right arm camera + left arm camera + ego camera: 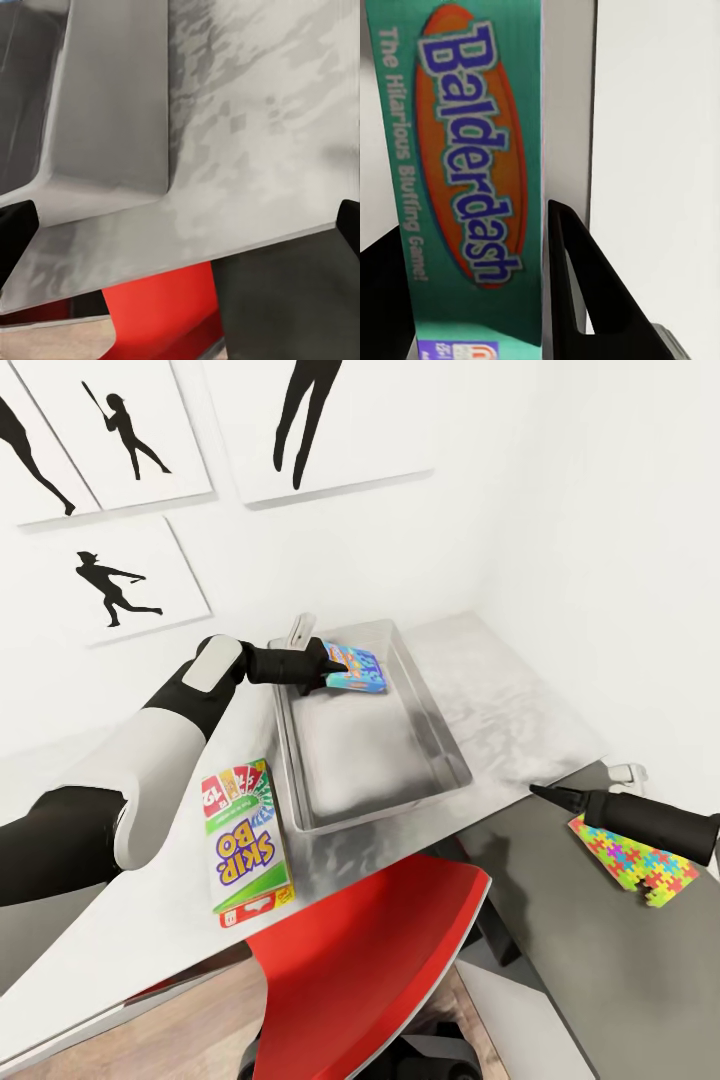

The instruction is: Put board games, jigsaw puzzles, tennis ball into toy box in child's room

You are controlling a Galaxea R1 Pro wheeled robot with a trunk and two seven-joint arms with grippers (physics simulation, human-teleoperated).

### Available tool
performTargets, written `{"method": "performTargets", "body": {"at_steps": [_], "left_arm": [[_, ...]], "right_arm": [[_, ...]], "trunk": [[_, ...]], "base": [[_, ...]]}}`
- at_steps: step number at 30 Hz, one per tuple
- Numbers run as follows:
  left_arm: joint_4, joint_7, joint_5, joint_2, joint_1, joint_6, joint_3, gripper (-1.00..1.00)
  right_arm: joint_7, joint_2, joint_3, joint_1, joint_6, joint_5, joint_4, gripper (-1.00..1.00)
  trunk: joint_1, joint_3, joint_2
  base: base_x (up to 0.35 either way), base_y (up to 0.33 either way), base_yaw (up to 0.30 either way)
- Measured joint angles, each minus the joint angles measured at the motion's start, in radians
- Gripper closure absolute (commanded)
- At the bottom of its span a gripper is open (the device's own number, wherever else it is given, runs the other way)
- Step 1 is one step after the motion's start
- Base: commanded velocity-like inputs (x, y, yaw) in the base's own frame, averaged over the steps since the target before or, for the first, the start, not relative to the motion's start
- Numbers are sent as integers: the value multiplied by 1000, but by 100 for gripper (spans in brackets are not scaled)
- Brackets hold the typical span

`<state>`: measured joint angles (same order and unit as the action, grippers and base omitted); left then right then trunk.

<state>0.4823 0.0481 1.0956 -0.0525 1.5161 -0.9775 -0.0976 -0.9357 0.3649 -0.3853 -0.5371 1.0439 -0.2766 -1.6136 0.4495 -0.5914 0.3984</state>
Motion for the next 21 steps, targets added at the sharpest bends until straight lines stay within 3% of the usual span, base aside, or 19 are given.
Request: {"method": "performTargets", "body": {"at_steps": [10, 11, 21], "left_arm": [[0, -6, -1, 1, 0, 0, 0, 100], [0, -7, -2, 1, 0, 0, 0, -100], [0, -15, -3, -5, 0, 0, 0, -100]], "right_arm": [[-4, 4, 1, 1, 0, -8, 0, -100], [-4, 4, 1, 1, 0, -8, 0, -100], [-6, 5, 1, 1, 0, -10, 0, -100]], "trunk": [[0, 0, 0], [0, 0, 0], [0, 0, 0]], "base": [[0, 0, 0], [0, 0, 0], [0, 0, 0]]}}
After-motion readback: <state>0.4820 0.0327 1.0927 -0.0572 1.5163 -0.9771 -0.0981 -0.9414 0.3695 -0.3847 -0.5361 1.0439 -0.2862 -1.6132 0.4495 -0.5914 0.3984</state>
